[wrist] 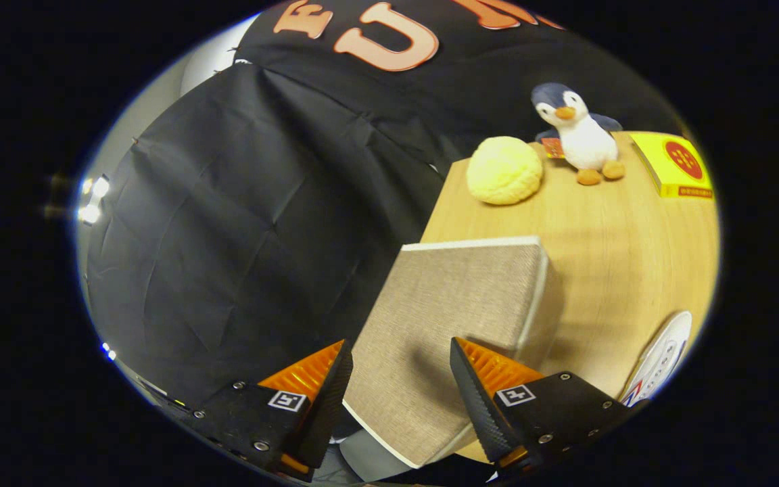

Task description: Open the storage box then place both shoes into the box .Put the left shoe in first, then the right shoe, with the right side of both shoes facing outward in a uniform manner.

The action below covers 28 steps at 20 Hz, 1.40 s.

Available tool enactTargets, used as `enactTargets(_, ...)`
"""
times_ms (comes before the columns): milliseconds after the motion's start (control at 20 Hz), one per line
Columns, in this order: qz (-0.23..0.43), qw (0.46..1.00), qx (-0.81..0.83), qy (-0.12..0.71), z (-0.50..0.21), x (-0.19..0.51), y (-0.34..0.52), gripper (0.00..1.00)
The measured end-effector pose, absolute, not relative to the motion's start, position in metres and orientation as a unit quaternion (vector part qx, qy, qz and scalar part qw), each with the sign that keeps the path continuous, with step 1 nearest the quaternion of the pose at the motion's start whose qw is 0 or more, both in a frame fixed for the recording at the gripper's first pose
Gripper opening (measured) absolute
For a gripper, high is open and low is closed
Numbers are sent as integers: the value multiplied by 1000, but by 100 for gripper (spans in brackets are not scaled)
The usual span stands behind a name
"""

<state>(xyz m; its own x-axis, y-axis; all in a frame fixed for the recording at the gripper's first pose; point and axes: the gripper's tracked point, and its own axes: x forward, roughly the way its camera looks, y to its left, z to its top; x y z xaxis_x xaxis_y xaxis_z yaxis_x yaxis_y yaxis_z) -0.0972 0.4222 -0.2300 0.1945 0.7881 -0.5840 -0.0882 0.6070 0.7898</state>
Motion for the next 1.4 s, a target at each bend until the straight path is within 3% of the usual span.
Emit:
enactTargets(250,304,691,386,530,-237,-91,394,87)
enactTargets(550,279,671,392,564,-271,-130,369,88)
enactTargets(850,321,653,435,530,-240,-135,377,87)
enactTargets(1400,310,649,433,543,-257,-135,379,87)
